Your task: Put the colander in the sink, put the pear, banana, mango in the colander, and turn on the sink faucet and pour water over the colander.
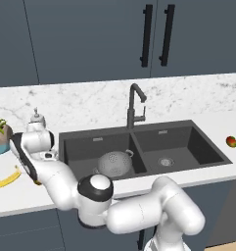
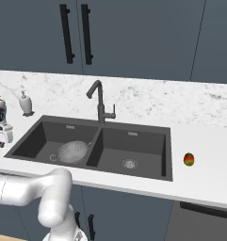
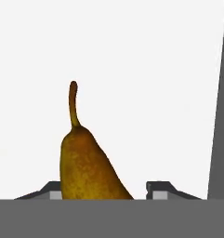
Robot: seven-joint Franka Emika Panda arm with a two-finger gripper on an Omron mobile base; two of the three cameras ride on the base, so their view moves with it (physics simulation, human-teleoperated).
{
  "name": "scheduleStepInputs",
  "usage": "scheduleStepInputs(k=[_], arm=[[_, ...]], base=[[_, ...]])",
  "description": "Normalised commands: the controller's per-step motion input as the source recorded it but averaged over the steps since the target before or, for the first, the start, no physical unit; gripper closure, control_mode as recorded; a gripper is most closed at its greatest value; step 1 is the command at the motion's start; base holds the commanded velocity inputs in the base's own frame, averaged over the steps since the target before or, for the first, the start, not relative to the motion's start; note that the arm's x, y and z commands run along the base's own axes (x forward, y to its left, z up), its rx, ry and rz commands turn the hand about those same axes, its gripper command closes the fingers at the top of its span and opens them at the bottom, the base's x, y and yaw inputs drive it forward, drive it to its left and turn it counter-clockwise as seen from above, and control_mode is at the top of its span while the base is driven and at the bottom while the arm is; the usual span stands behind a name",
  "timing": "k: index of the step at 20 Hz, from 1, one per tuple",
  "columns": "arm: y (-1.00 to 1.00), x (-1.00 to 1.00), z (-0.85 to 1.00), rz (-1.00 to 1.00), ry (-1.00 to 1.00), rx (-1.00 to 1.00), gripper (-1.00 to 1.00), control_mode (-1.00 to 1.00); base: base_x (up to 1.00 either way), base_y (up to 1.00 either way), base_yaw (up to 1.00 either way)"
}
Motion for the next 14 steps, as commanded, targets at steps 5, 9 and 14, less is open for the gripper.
scheduleStepInputs(k=[5,9,14], arm=[[-0.75,0.00,0.29,-0.06,-0.04,0.00,1.00,-1.00],[-0.77,0.00,0.38,-0.03,0.00,0.00,1.00,-1.00],[-0.76,0.00,0.31,0.00,-0.10,-0.03,1.00,-1.00]], base=[[0.00,0.00,0.00],[0.00,0.00,0.00],[0.00,0.00,0.00]])
